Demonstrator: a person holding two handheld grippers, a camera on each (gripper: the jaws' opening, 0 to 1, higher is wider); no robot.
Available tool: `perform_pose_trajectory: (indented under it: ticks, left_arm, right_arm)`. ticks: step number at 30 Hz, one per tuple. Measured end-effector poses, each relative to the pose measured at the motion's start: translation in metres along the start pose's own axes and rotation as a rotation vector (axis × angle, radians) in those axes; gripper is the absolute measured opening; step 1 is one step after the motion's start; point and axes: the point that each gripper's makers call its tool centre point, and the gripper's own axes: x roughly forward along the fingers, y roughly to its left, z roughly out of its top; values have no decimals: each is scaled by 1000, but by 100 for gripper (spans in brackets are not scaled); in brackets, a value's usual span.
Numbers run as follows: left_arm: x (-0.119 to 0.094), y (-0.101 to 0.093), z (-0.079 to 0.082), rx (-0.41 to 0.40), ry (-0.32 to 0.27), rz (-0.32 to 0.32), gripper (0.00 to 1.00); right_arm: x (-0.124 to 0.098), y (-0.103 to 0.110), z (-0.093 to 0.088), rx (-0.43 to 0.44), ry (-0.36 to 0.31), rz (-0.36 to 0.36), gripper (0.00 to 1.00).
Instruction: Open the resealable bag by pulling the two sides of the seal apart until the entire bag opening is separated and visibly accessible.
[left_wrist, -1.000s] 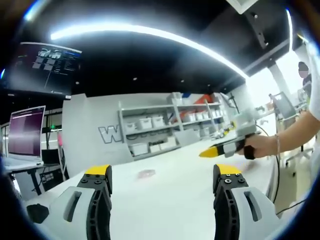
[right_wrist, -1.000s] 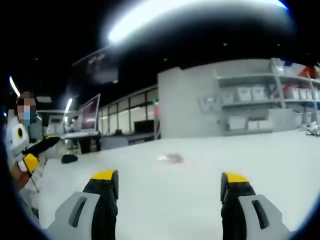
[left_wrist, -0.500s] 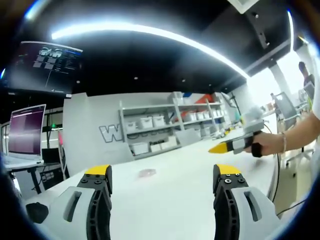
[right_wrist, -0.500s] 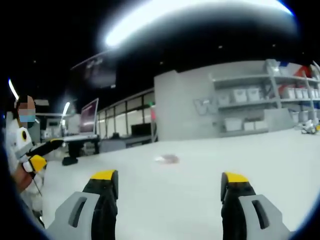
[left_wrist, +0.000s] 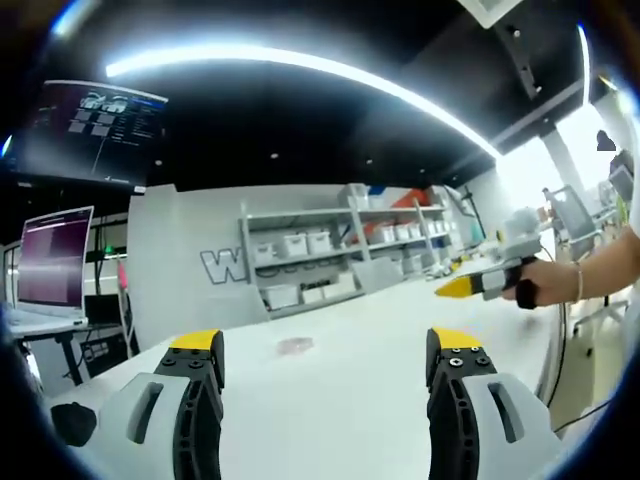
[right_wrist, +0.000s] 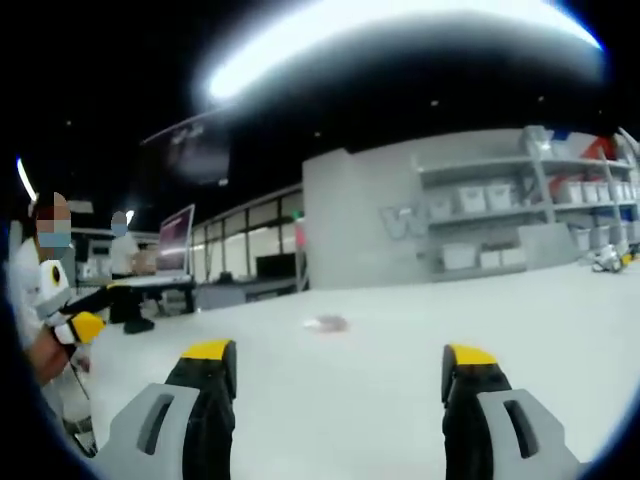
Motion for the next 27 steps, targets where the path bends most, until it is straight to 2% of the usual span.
perform_pose_trajectory:
  ticks: [10,19,27]
  left_arm:
    - [-2,4,-5,-9,6,13,80]
    - [-1,5,-7,-12,6,17,80]
    - [0,10,-10,-20,6,32,80]
  right_arm:
    - [-16,-6,3,-33,-17,-26,85]
    - [-30,-11,6,-19,-31,-41,85]
    - [-47,-28,8,-15,-48,-88,86]
